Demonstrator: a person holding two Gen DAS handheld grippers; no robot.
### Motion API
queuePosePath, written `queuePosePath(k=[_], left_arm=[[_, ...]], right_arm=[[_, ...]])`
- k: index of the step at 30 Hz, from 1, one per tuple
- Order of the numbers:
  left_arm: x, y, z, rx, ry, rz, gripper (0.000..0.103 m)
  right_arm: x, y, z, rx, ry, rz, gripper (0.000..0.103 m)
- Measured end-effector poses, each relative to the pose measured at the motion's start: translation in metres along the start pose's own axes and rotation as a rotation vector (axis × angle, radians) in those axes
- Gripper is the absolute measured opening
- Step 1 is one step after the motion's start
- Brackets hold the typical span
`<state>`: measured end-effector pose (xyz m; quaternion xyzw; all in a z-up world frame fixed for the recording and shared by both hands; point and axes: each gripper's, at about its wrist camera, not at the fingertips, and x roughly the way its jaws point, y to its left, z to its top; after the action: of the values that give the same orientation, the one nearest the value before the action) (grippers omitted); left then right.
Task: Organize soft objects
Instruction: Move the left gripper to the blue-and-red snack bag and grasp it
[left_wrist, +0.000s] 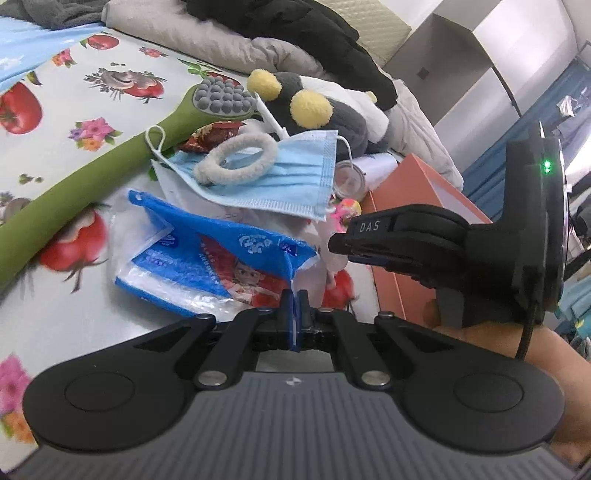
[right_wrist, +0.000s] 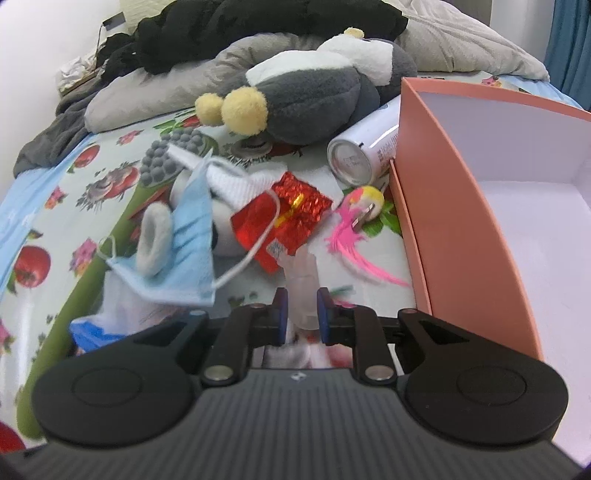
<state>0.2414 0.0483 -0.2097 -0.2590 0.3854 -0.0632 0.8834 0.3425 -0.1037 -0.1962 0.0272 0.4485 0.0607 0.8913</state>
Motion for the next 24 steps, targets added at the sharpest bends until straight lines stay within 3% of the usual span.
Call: queuePosePath(k=[16,19,24], left_arm=[[-0.077,0.009,-0.05,0.064,0.033,-0.068,0.001],[-0.083,0.018,-0.052,0.018,0.036,-0.057,0.001],[-0.077,0.032,-0.045,-0.148,0.041,-0.056,0.003]], right_arm=[[-0.057,0.0,-0.073,-0.029,0.022,0.002,0.012],[-0.068,0.0,-0.082,-0.035,0.017,0.008,0.008],[-0.079,-0.001,-0.096,-0.04,0.0,0.044,0.009]])
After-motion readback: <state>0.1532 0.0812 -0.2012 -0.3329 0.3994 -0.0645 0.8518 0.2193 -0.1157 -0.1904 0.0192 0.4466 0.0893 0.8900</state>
